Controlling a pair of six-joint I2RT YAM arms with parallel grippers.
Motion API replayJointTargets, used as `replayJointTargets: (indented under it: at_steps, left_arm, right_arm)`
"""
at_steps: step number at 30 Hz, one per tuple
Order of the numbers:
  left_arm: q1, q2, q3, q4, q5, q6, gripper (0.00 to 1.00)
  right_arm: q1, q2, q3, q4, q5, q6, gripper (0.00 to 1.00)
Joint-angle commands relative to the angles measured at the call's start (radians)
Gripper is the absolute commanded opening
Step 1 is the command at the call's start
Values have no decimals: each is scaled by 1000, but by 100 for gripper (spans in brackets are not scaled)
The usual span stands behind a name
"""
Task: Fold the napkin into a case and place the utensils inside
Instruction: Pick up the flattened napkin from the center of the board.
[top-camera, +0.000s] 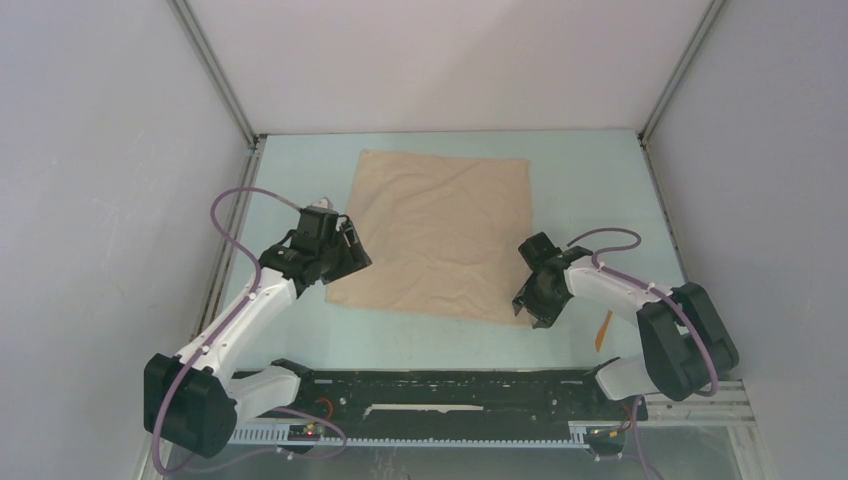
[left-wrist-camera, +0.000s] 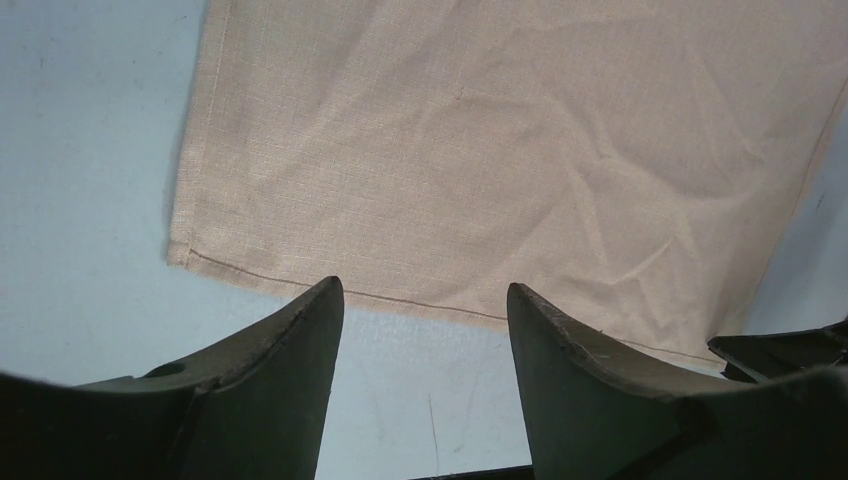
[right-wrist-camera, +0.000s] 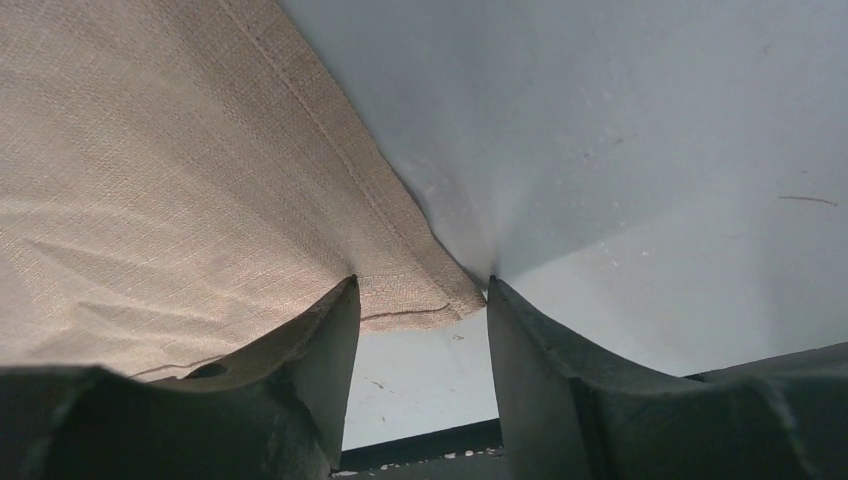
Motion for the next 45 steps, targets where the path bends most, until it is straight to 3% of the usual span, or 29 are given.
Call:
replayJointTargets:
  at_steps: [1, 7, 12, 16, 20, 24, 27, 30, 42, 45]
  left_arm:
    - [2, -26, 13, 2, -25, 17, 68]
    - [3, -27, 12, -8, -25, 22, 68]
    - [2, -24, 16, -14, -37, 26, 69]
    - [5, -20, 8, -20, -34, 24, 71]
    - [39, -30, -41, -24, 5, -9, 84]
    - [90, -52, -102, -48, 11, -61, 96]
    - [102, -76, -127, -100, -58, -121, 98]
    - [102, -79, -138, -158, -113, -200, 94]
    - [-13, 96, -76, -247, -209, -450, 56]
    - [-24, 166, -44, -268, -238, -475, 55]
  right_arm:
    - [16, 7, -7, -12, 33, 82, 57]
    - [10, 59, -6, -15, 51, 82, 55]
    - [19, 56, -6, -32, 77, 101, 44]
    - [21, 32, -7, -28, 99, 103, 26]
    - [27, -9, -6, -38, 123, 104, 0]
    - [37, -77, -6, -87, 172, 117, 0]
    - [43, -123, -6, -136, 214, 125, 0]
    - [46, -169, -6, -179, 252, 125, 0]
    - [32, -337, -67, -206, 325, 91, 0]
    - [16, -354, -86, -205, 326, 81, 0]
